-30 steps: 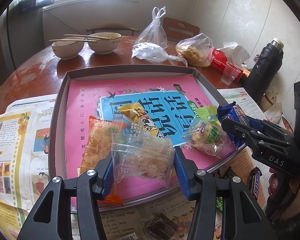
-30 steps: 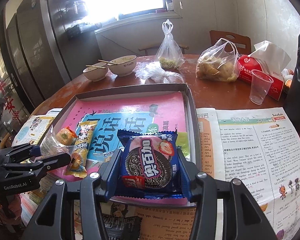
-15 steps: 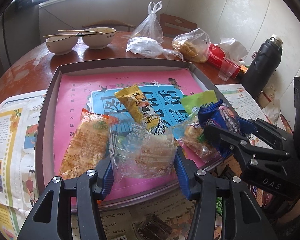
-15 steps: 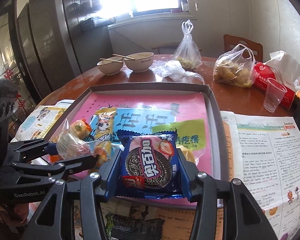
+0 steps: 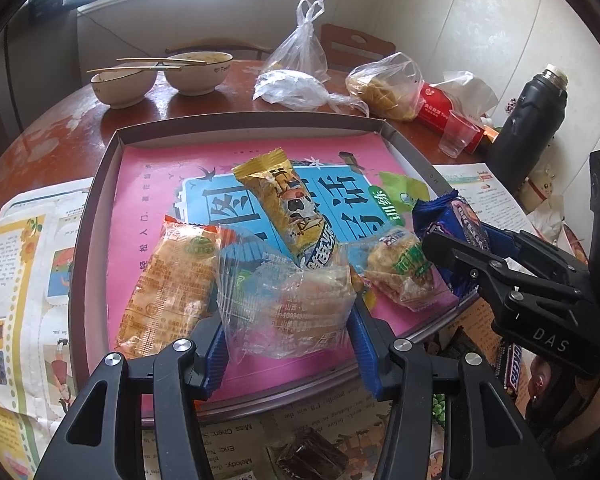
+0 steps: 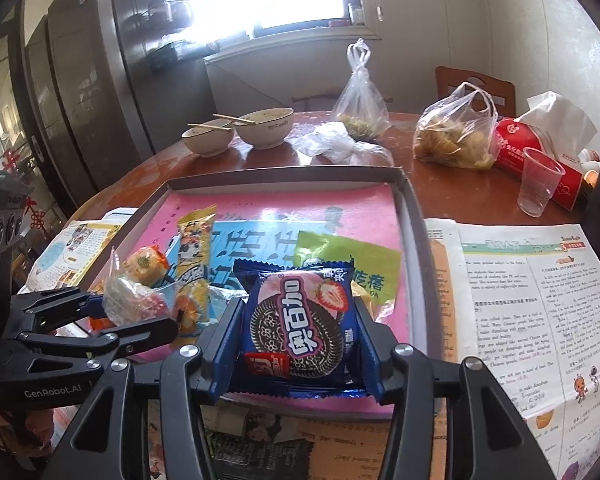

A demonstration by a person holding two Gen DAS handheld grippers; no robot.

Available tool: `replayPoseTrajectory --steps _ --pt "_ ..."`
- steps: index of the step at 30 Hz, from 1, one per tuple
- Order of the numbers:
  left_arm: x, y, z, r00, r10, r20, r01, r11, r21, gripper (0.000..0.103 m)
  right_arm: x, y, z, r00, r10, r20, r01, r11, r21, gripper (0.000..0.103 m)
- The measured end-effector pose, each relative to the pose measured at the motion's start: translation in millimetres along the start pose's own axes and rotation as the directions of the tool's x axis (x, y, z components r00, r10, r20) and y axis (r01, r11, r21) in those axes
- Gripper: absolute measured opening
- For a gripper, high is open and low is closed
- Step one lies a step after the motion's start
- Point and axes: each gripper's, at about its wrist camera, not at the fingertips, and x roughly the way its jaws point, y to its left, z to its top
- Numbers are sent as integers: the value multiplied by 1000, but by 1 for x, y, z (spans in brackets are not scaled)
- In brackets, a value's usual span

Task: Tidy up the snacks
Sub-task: 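Lower the clear cookie bag and blue biscuit pack into the tray with both tools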

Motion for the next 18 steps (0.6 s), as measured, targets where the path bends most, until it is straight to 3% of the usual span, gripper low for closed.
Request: replayPoseTrajectory --steps 7,18 --pt "1 -1 0 1000 5 0 -5 1000 3 55 3 -4 -1 996 -93 -2 93 995 -23 52" --pt "2 -2 0 1000 13 0 -13 1000 4 55 4 -10 -4 998 -66 -13 66 998 -7 53"
